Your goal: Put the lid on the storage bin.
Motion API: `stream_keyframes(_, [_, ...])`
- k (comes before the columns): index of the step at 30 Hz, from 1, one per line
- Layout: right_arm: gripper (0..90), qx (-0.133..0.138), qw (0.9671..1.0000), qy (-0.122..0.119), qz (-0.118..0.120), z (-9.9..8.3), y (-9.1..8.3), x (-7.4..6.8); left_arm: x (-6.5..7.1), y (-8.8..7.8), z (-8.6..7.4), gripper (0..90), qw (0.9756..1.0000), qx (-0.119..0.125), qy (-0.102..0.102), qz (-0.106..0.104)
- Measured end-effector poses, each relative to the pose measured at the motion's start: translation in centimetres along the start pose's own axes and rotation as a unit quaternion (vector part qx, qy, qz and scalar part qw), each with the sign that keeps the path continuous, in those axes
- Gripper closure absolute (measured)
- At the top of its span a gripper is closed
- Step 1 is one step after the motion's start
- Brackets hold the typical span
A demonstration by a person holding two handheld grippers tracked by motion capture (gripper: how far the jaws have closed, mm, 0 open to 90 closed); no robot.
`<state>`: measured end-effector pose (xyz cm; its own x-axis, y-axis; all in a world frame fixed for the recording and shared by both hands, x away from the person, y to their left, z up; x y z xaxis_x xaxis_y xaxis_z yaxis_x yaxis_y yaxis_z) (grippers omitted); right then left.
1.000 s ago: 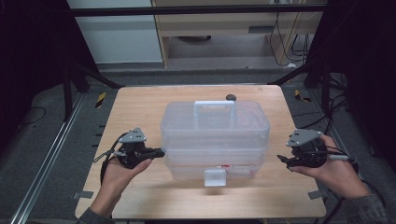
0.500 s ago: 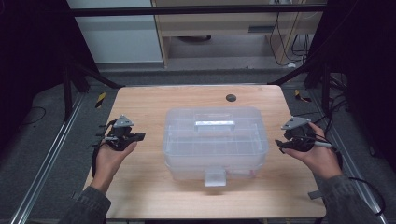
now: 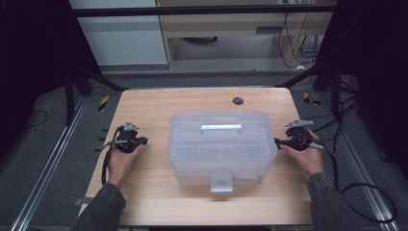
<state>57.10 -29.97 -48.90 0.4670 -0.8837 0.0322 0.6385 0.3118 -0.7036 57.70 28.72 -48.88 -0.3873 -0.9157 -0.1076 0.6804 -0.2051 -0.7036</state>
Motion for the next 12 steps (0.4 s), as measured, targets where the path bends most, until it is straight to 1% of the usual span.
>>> stream_keyframes(2, [22.6,0.005,0.9999,0.012,0.004,-0.3,0.6,0.0,-0.1,0.5,-0.3,70.4,0.9999,0.002,-0.010,0.005])
stream_keyframes(3, [21.3,0.005,0.9998,0.016,0.007,-0.4,0.8,0.0,-0.1,0.7,-0.6,66.6,0.9997,0.007,-0.020,0.010])
stream_keyframes(4, [20.2,0.005,0.9997,0.022,0.010,-0.5,1.1,0.0,-0.2,0.8,-0.7,60.2,0.9996,0.010,-0.023,0.013])
stream_keyframes(5, [19.6,0.006,0.9996,0.024,0.010,-0.6,1.3,0.0,-0.2,1.2,-0.9,53.4,0.9993,0.012,-0.033,0.016])
stream_keyframes(6, [18.7,0.004,0.9996,0.027,0.009,-0.7,1.6,0.0,-0.3,1.3,-1.0,47.0,0.9991,0.012,-0.037,0.016])
stream_keyframes(8, [16.9,0.001,0.9995,0.030,0.007,-0.8,2.0,0.1,-0.3,1.5,-1.2,40.5,0.9984,0.026,-0.049,0.012])
stream_keyframes(9, [15.5,0.004,0.9994,0.034,0.006,-0.9,2.2,0.1,-0.3,1.6,-1.2,37.9,0.9981,0.028,-0.052,0.015])
stream_keyframes(10, [14.5,0.008,0.9991,0.040,0.011,-0.9,2.4,0.1,-0.3,1.7,-1.3,33.5,0.9978,0.030,-0.055,0.020])
stream_keyframes(11, [13.1,0.010,0.9987,0.048,0.014,-0.9,2.5,0.2,-0.2,1.8,-1.4,28.3,0.9978,0.032,-0.053,0.024])
stream_keyframes(12, [11.2,0.014,0.9981,0.057,0.018,-1.0,2.6,0.2,-0.1,1.9,-1.4,23.7,0.9980,0.031,-0.046,0.029])
Point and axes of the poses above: each handheld gripper's, and its own axes: y roughly forward along the jaws, z roughly out of its top, x roughly to its right, the point moved 1 cm from there along y, roughly forward along the jaws, and after that the axes turned 8 degrees about z, right-handed, at the moved point
